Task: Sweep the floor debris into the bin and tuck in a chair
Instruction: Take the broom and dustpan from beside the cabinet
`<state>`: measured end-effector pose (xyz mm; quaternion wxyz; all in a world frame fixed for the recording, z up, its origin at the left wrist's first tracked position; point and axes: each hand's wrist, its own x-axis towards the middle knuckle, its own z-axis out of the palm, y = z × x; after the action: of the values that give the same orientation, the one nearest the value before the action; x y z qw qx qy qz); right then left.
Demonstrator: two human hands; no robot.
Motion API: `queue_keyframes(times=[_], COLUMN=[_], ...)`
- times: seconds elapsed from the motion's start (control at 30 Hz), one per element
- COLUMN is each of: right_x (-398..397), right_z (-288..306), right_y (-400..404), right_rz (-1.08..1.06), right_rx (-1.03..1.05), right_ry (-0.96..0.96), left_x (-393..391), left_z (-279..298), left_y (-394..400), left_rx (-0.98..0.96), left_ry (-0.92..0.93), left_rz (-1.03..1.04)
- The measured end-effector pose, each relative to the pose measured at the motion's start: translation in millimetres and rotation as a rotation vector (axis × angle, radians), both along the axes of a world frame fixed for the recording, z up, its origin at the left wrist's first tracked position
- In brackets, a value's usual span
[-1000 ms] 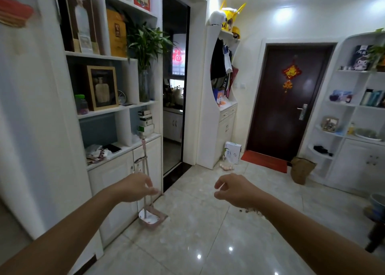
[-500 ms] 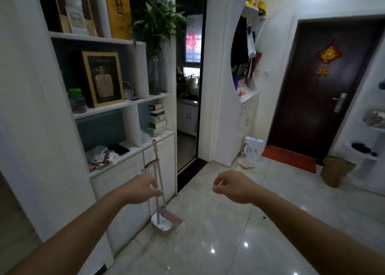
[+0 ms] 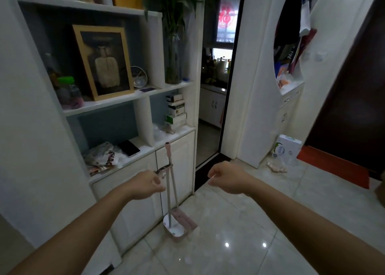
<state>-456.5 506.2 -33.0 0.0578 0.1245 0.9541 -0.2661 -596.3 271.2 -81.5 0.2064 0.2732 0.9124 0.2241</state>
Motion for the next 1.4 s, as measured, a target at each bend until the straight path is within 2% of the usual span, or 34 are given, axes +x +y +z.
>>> queue_keyframes(times=[0.2, 0.47, 0.7, 0.83, 0.9, 1.0, 1.13, 1.23, 1.33, 1.4], right_x=[-101.7, -247.9, -344.7, -392.0, -407.1, -425.1, -439.6, -446.0, -445.6, -441.1], right_z=[-31.7, -66.1, -122.5, -156.2, -167.7, -186.2, -192.0, -194.8, -199.5, -204.2], right_y=[30.4, 61.3, 56.9, 40.4, 31.8, 27.6, 29.2, 32.5, 38.9, 46.3], right_rz=[0.034, -0.068, -0.13, -0.348, -0.488, -0.633, -0.831, -0.917, -1.017, -1.023], right_rx=[-0.033, -0.079, -0.172, -0.445, -0.656, -0.848, -1.318, -1.457, -1.503, -1.511], right_ry=[-0.068, -0.142, -0.221, -0.243, -0.307, -0.404, -0.504, -0.52, -0.55, -0.599], left_x=[-101.8, -246.9, -310.1, -318.4, -318.0, -321.6, -335.5, -335.7, -327.6, -319.1], left_z=[-42.1, -106.7, -149.7, -197.2, -216.4, -236.2, -253.5, -267.5, -277.0, -270.3], left_y=[39.6, 77.0, 102.9, 114.2, 122.5, 136.4, 151.4, 161.3, 165.2, 165.5], left_rx=[-0.012, -0.156, -0.181, -0.235, -0.258, -0.262, -0.191, -0.111, -0.123, -0.063], left_ry=[-0.041, -0.108, -0.161, -0.28, -0.335, -0.39, -0.466, -0.561, -0.529, -0.5], left_rz=[0.029, 0.048, 0.131, 0.152, 0.152, 0.187, 0.343, 0.442, 0.344, 0.332])
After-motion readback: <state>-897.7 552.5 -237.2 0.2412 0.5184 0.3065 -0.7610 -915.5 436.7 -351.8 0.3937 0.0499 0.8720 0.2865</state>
